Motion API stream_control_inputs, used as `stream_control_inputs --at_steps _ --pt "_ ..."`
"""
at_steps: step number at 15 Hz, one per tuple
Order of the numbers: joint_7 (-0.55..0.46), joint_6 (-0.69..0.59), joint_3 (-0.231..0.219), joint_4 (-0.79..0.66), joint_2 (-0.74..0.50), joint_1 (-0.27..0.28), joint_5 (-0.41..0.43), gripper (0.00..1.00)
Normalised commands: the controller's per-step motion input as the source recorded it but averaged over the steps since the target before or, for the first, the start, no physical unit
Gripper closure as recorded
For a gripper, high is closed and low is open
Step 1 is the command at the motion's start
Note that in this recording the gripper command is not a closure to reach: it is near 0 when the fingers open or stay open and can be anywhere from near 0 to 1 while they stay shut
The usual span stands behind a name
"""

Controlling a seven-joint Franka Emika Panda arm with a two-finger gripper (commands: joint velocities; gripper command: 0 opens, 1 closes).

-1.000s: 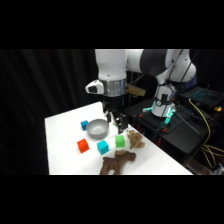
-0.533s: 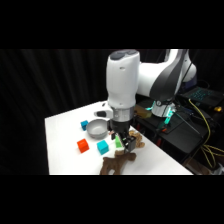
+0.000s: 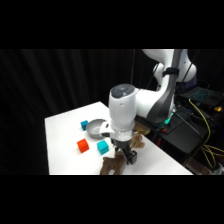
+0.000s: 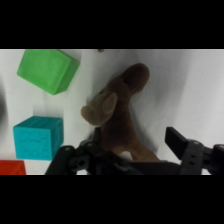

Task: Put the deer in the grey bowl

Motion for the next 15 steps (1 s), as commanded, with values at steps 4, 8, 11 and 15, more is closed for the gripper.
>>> stream_control_inputs --at_steps 4,8,11,15 --pt "-0.17 0.19 -0.042 0.05 0.18 0.032 0.124 0.0" --pt "-0.2 0.14 -0.046 0.0 0.05 0.032 0.111 1.0" --pt "-0.23 0.13 -0.019 -0.04 -0.04 0.011 0.117 1.0" --pt "-0.23 0.06 -0.004 -0.07 -0.12 -0.026 0.138 0.73"
